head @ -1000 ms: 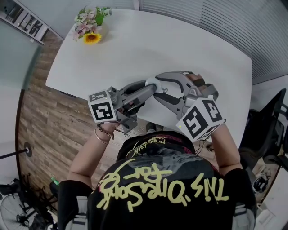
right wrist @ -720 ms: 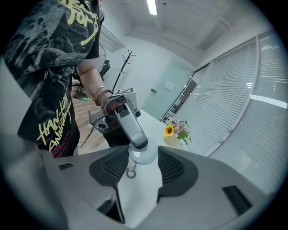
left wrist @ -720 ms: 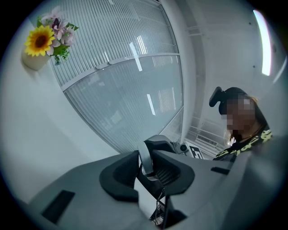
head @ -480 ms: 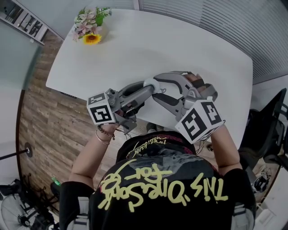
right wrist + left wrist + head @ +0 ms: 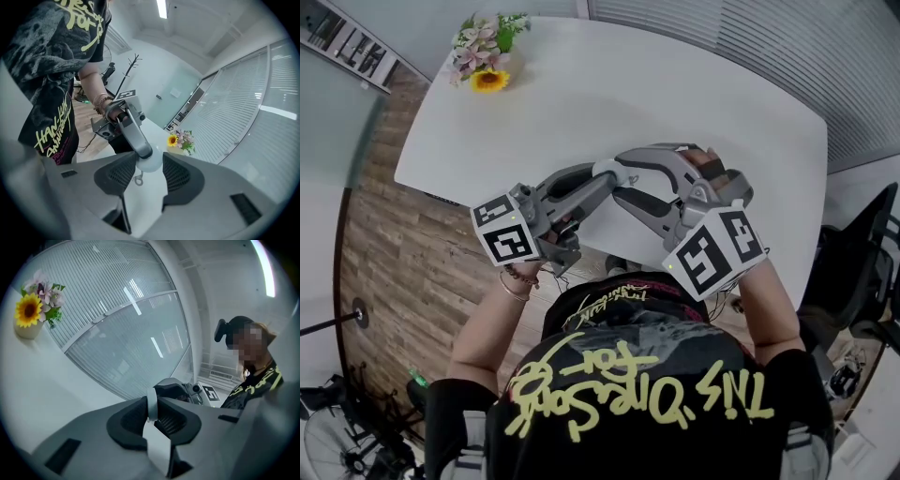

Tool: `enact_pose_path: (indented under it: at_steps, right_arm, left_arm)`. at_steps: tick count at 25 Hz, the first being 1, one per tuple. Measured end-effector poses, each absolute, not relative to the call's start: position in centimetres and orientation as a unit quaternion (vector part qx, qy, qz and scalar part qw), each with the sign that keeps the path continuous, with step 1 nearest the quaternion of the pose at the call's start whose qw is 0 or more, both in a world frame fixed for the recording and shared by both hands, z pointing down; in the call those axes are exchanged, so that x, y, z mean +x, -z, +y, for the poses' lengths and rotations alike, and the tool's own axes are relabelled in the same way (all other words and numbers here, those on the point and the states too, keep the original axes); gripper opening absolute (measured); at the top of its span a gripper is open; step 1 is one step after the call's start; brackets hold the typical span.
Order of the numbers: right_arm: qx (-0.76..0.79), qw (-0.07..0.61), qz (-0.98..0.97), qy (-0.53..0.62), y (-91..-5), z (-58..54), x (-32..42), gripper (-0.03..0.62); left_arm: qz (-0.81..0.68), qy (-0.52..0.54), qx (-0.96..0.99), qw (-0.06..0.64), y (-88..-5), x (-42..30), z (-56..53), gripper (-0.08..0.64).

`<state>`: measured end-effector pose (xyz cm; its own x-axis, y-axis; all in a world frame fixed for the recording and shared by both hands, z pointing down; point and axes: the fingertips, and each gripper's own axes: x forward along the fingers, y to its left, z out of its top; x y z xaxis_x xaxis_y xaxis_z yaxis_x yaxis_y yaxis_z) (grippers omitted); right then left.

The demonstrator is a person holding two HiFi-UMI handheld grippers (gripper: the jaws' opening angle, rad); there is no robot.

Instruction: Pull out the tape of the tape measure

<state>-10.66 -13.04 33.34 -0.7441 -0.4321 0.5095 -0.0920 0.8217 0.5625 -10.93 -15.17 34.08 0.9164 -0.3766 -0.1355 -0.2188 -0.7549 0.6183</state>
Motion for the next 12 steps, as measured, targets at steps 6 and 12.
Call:
enact_pose_path:
  at_steps: [6, 12]
  right_arm:
    - [0.171, 0.295, -0.904, 0.258, -32.6, -13.4, -10.3, 0.187]
    - [0.202, 0.300, -0.900, 0.244, -33.0, -14.3, -8.8, 0.187]
  left_arm:
    - [-0.174, 0.109, 0.949, 0.238, -32.6, -11.1, -15.1, 0.054]
    - [-0.182, 0.089, 0.969, 0.143, -30.4, -11.2, -14.6, 0.054]
